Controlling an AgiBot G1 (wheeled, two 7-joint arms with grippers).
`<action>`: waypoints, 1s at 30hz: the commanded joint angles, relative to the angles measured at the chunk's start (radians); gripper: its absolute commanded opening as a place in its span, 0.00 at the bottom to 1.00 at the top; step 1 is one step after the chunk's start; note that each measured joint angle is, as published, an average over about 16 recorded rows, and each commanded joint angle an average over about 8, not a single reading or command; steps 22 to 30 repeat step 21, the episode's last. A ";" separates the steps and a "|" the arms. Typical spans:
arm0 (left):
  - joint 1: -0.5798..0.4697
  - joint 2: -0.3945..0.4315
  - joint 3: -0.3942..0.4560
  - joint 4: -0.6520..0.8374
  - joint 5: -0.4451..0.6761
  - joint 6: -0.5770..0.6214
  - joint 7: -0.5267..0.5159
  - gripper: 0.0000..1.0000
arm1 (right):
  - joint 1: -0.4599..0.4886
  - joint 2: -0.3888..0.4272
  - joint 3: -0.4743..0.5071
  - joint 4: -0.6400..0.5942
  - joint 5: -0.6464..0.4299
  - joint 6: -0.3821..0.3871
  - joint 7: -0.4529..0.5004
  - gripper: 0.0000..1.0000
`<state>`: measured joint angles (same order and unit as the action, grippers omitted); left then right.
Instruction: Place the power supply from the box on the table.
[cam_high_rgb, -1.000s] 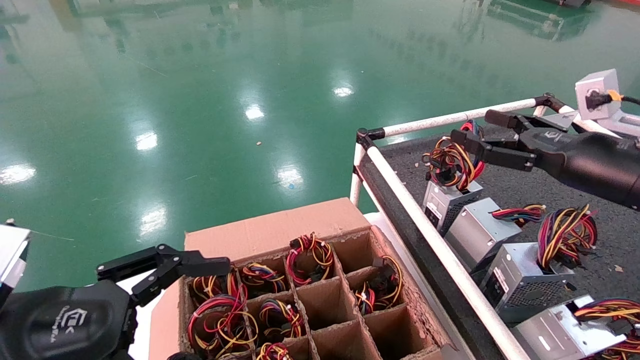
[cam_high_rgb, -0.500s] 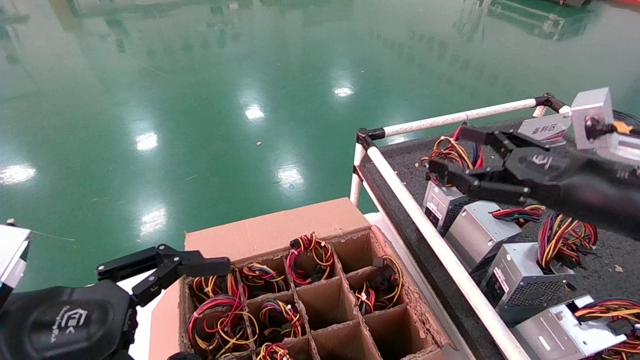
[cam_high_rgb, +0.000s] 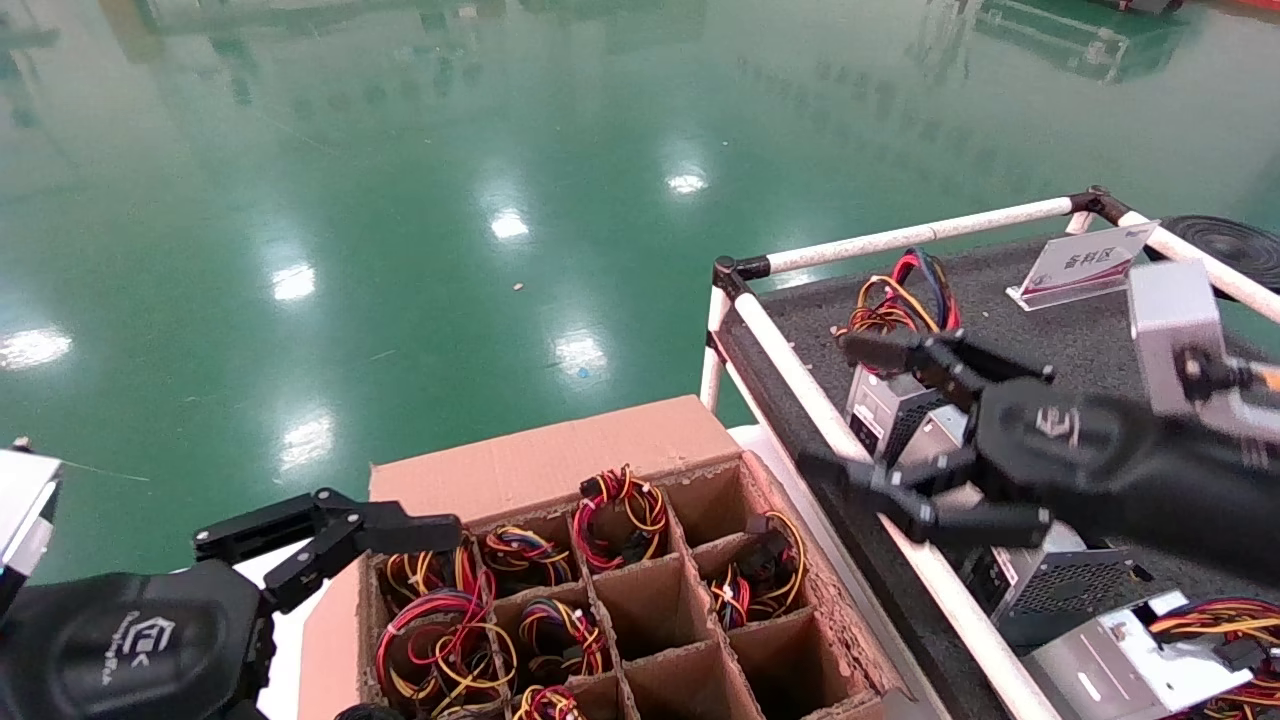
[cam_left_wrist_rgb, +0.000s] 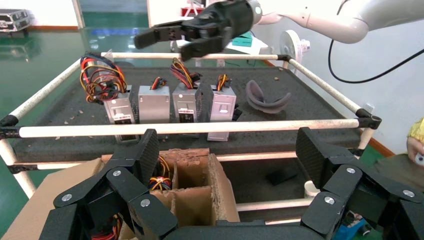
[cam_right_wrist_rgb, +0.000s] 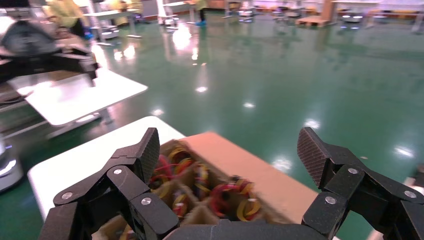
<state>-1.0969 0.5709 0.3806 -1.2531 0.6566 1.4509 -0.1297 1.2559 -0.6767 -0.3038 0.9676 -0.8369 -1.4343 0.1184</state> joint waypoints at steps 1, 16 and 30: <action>0.000 0.000 0.000 0.000 0.000 0.000 0.000 1.00 | -0.025 0.009 0.003 0.043 0.014 -0.008 0.009 1.00; 0.000 0.000 0.000 0.000 0.000 0.000 0.000 1.00 | -0.188 0.068 0.025 0.329 0.110 -0.064 0.071 1.00; 0.000 0.000 0.000 0.000 0.000 0.000 0.000 1.00 | -0.204 0.074 0.027 0.358 0.120 -0.070 0.075 1.00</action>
